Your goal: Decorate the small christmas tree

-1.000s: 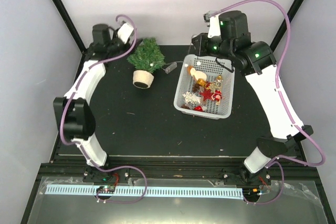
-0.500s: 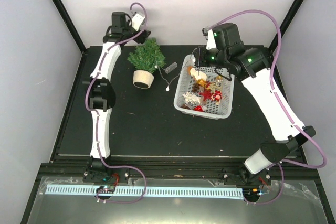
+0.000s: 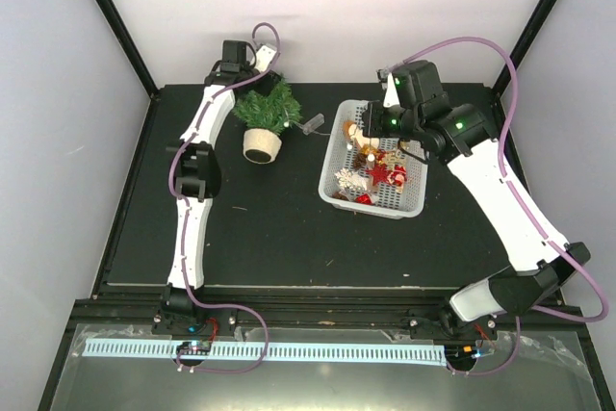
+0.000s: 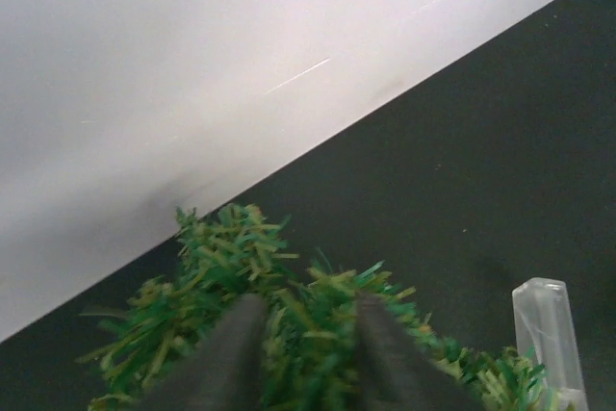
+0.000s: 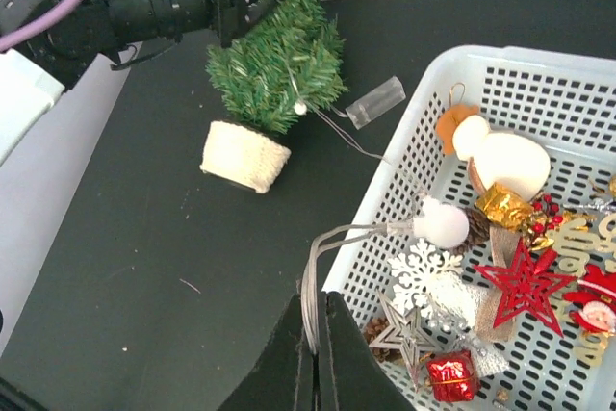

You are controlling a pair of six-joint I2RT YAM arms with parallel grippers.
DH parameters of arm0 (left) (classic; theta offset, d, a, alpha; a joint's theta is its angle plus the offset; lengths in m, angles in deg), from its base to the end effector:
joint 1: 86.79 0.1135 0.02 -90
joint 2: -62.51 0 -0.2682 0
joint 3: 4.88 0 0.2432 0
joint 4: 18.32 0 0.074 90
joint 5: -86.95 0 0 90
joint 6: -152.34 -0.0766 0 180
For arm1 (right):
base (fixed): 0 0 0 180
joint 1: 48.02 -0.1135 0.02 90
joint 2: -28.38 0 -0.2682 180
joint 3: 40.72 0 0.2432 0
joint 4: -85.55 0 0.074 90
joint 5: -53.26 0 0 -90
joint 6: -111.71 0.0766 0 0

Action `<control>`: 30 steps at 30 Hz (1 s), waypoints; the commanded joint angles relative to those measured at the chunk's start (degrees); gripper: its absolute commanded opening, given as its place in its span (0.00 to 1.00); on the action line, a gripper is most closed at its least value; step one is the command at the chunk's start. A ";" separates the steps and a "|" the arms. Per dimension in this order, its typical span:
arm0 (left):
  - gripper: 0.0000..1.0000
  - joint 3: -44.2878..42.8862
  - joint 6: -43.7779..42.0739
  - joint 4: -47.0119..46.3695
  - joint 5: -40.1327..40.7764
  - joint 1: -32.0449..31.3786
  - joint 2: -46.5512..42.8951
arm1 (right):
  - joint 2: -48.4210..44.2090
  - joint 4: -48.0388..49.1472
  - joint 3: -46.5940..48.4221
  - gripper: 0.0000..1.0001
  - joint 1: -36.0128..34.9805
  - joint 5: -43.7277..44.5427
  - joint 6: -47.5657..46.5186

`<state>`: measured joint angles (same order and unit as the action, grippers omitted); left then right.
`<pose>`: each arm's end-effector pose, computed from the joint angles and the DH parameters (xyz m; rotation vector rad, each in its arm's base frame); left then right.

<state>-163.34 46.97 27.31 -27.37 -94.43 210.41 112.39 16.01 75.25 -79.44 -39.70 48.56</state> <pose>0.5944 -0.1116 0.2180 0.6595 2.0422 -0.3838 0.2690 0.1690 0.4172 -0.1207 2.2933 0.6022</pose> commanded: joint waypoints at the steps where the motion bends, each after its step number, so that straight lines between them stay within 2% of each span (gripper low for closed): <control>1: 0.03 -2.49 1.83 2.61 -1.43 -0.22 1.64 | -1.85 1.92 -1.75 0.01 -0.22 0.81 1.63; 6: 0.01 -1.65 4.35 0.41 -4.61 -0.05 -1.90 | -2.82 2.19 -3.42 0.01 -0.22 1.23 1.71; 13: 0.02 4.62 9.67 -3.26 -10.95 0.79 -12.71 | -3.98 2.67 -3.97 0.01 -0.23 1.56 1.49; 16: 0.02 10.43 10.28 -3.44 -13.74 1.12 -19.24 | -4.17 2.81 -3.57 0.01 -0.24 1.14 1.09; 20: 0.02 23.03 9.73 -6.40 -16.42 1.40 -29.37 | -4.38 3.31 -3.00 0.01 -0.22 0.45 0.17; 23: 0.02 28.20 8.14 -7.01 -16.24 1.27 -33.29 | -4.38 3.54 -2.90 0.01 -0.22 -0.06 -0.05; 26: 0.02 24.91 7.26 -3.72 -10.35 1.36 -30.70 | -4.38 4.14 -3.47 0.01 -0.22 -0.80 -0.12; 27: 0.03 22.04 7.21 -1.61 -7.72 1.35 -28.73 | -4.24 4.27 -3.65 0.01 -0.22 -0.87 -0.11; 30: 0.34 8.43 7.21 10.14 -3.20 1.33 -19.47 | -3.57 4.29 -3.57 0.01 -0.22 -1.22 -0.15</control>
<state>-142.68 54.51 24.23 -37.86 -93.29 179.92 109.00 18.61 71.45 -79.44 -40.11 49.04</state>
